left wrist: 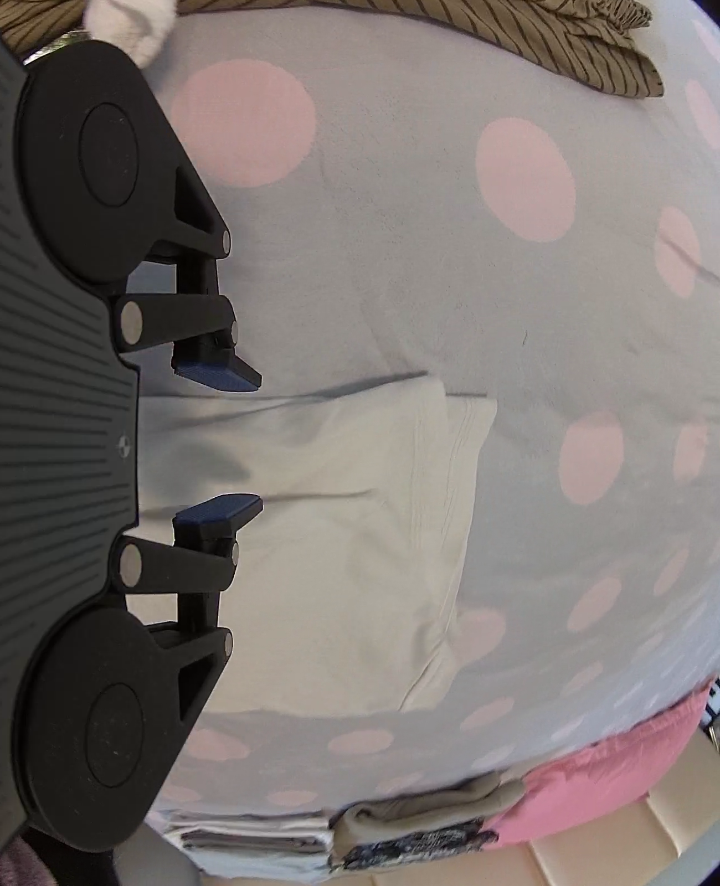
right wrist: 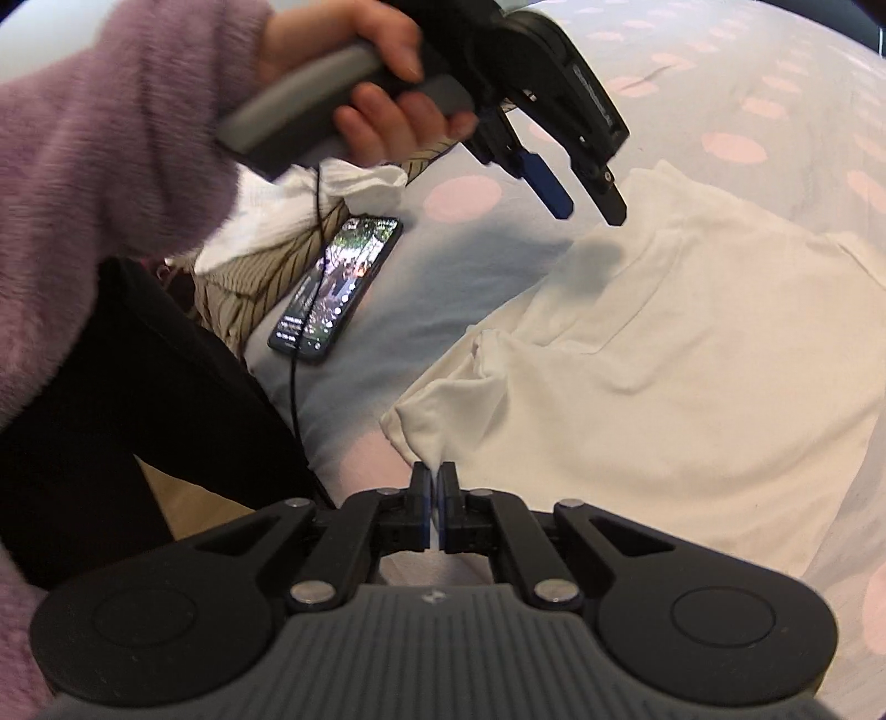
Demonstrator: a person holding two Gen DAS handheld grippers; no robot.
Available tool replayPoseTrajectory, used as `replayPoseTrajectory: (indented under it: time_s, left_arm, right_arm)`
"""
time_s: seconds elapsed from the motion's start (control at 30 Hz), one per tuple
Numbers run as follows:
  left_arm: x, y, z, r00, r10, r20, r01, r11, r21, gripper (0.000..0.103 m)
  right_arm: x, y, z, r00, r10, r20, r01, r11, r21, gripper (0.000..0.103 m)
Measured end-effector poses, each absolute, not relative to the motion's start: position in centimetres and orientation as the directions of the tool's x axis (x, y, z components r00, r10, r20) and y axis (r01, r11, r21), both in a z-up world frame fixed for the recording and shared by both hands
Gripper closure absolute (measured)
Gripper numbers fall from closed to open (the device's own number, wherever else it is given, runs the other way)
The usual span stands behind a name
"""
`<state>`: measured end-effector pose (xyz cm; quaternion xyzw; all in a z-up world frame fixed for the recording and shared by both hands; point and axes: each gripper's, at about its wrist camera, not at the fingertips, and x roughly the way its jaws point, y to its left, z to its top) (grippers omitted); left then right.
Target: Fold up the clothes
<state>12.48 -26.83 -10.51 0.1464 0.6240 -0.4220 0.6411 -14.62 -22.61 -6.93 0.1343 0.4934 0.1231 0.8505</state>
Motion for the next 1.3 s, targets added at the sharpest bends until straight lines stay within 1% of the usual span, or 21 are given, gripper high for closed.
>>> replayPoseTrajectory:
  time_s: [0.13, 0.2, 0.27, 0.3, 0.33, 0.37, 0.43, 0.63, 0.7, 0.77, 0.83, 0.9, 1.0, 1.17, 1.23, 1.3]
  left_arm:
    - [13.6, -28.0, -11.6, -0.125, -0.384, -0.915, 0.697, 0.622, -0.357, 0.065]
    - [13.8, -28.6, -11.8, -0.097, -0.384, -0.918, 0.697, 0.632, -0.338, 0.066]
    - [13.8, -29.1, -11.6, -0.046, -0.371, -0.927, 0.708, 0.642, -0.292, 0.088]
    - [13.8, -29.4, -11.3, -0.03, -0.373, -0.927, 0.717, 0.638, -0.28, 0.09]
    - [13.6, -29.7, -11.0, -0.029, -0.383, -0.923, 0.728, 0.625, -0.282, 0.096]
    - [13.3, -30.0, -10.7, -0.036, -0.394, -0.918, 0.74, 0.607, -0.289, 0.099]
    - [12.7, -30.6, -10.1, -0.05, -0.414, -0.909, 0.764, 0.57, -0.301, 0.102]
    - [10.9, -32.1, -10.2, -0.048, -0.386, -0.921, 0.824, 0.506, -0.255, 0.102]
    - [10.8, -32.0, -10.4, -0.042, -0.378, -0.925, 0.829, 0.503, -0.243, 0.099]
    - [10.8, -31.9, -10.5, -0.038, -0.38, -0.924, 0.83, 0.503, -0.241, 0.083]
    - [10.9, -31.8, -10.5, -0.035, -0.384, -0.922, 0.825, 0.51, -0.243, 0.077]
    - [11.1, -31.7, -10.5, -0.032, -0.389, -0.921, 0.82, 0.516, -0.246, 0.076]
    - [11.2, -31.6, -10.5, -0.028, -0.394, -0.919, 0.814, 0.524, -0.25, 0.07]
    - [10.5, -32.3, -11.1, -0.034, -0.387, -0.921, 0.823, 0.513, -0.246, 0.069]
    - [10.1, -32.7, -11.4, -0.014, -0.367, -0.93, 0.833, 0.51, -0.214, 0.069]
    - [10.1, -32.7, -11.7, 0.008, -0.356, -0.934, 0.833, 0.519, -0.191, 0.076]
  right_arm:
    - [-15.6, -23.4, -6.6, 0.48, 0.37, -0.795, -0.086, 0.922, 0.377, 0.1]
    - [-15.6, -23.8, -6.8, 0.479, 0.38, -0.792, -0.085, 0.917, 0.389, 0.1]
    - [-15.6, -24.1, -6.9, 0.476, 0.389, -0.789, -0.081, 0.913, 0.401, 0.1]
    - [-15.6, -24.3, -6.9, 0.475, 0.392, -0.788, -0.077, 0.91, 0.407, 0.1]
    - [-15.6, -24.4, -6.9, 0.476, 0.395, -0.786, -0.076, 0.909, 0.41, 0.1]
    - [-15.6, -24.5, -6.9, 0.476, 0.397, -0.785, -0.075, 0.908, 0.413, 0.1]
    - [-15.6, -24.5, -6.8, 0.478, 0.4, -0.782, -0.074, 0.905, 0.418, 0.1]
    - [-15.0, -24.0, -7.4, 0.474, 0.404, -0.782, -0.069, 0.903, 0.424, 0.1]
    - [-15.0, -23.9, -7.3, 0.475, 0.401, -0.783, -0.07, 0.904, 0.421, 0.1]
    - [-14.9, -23.8, -7.3, 0.476, 0.399, -0.784, -0.073, 0.906, 0.417, 0.1]
    - [-14.8, -23.7, -7.3, 0.476, 0.397, -0.785, -0.075, 0.908, 0.413, 0.1]
    - [-14.9, -23.7, -7.3, 0.474, 0.395, -0.787, -0.075, 0.909, 0.411, 0.1]
    - [-14.8, -23.7, -7.4, 0.474, 0.393, -0.788, -0.075, 0.909, 0.409, 0.1]
    - [-14.8, -23.7, -7.4, 0.471, 0.392, -0.79, -0.075, 0.91, 0.407, 0.1]
    - [-14.8, -23.7, -7.3, 0.471, 0.392, -0.79, -0.076, 0.911, 0.406, 0.1]
    - [-14.8, -23.6, -7.3, 0.471, 0.39, -0.791, -0.078, 0.912, 0.403, 0.1]
